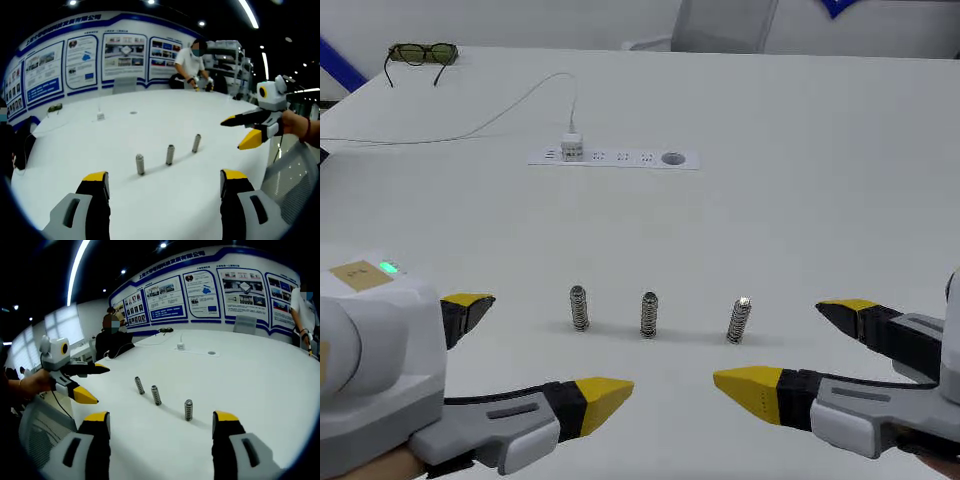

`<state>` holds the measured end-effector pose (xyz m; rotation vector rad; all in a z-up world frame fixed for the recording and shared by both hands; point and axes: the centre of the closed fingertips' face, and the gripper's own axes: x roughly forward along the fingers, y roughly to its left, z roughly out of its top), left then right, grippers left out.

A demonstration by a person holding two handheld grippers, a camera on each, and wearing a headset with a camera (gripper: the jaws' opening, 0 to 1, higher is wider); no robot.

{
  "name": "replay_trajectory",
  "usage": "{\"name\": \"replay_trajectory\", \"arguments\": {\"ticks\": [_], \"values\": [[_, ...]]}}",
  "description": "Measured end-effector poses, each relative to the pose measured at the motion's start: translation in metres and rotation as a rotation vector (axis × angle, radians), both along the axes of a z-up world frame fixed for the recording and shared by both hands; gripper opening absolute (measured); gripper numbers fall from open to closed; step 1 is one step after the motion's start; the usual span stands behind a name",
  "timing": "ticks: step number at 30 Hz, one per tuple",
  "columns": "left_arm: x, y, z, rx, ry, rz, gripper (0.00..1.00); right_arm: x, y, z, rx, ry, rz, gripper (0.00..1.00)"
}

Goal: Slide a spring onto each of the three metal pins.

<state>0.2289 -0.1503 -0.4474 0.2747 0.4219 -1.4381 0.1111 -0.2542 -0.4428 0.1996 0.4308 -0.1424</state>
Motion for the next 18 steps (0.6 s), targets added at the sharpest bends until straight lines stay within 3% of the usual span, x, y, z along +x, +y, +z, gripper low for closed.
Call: {"name": "replay_trajectory", "arguments": {"ticks": [6, 18], "values": [[0.0017, 0.0030, -0.0021, -0.007, 0.012, 0.018, 0.95, 0.0003, 0.0009, 0.0009, 0.001, -0.020, -0.008, 0.94], [0.0028, 0.0055, -0.0037, -0.002, 0.012, 0.026, 1.00, 0.0008, 0.0074, -0.0068, 0.003, 0.002, 0.010, 0.99]]}}
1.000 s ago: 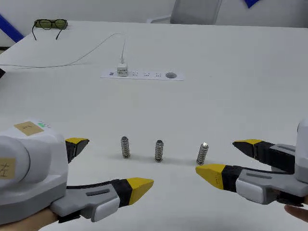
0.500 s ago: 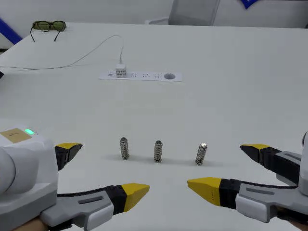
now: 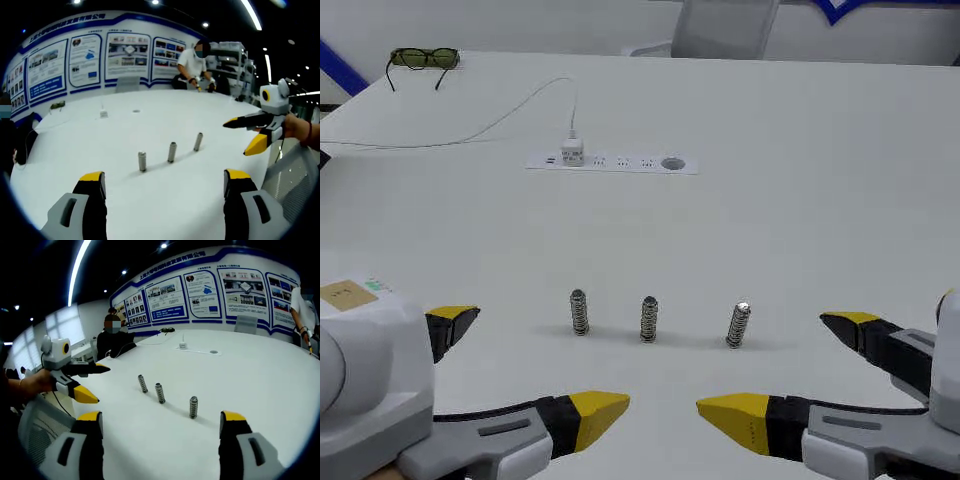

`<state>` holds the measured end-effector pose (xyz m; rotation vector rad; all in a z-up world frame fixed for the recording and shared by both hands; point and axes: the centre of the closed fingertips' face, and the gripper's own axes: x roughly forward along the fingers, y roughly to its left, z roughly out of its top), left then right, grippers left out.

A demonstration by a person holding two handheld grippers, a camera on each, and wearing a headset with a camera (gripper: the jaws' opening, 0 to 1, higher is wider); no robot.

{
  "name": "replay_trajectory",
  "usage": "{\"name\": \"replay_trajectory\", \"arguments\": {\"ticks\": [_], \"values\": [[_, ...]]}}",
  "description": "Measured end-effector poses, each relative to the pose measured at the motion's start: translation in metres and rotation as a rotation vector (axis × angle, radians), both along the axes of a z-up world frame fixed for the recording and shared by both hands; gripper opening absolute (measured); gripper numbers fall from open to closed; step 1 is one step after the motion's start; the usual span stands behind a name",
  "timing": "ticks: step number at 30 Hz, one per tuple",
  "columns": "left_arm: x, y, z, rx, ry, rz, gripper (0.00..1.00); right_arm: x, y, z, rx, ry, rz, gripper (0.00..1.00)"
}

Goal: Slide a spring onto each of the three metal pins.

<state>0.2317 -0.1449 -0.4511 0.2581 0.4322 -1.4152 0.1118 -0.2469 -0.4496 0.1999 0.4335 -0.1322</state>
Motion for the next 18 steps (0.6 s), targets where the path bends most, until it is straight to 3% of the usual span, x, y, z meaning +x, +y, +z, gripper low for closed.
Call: {"name": "replay_trajectory", "arguments": {"ticks": [18], "values": [[-0.0007, 0.0016, -0.0009, 0.004, -0.005, -0.004, 1.00, 0.0027, 0.0025, 0.0000, -0.005, -0.006, 0.006, 0.99]]}}
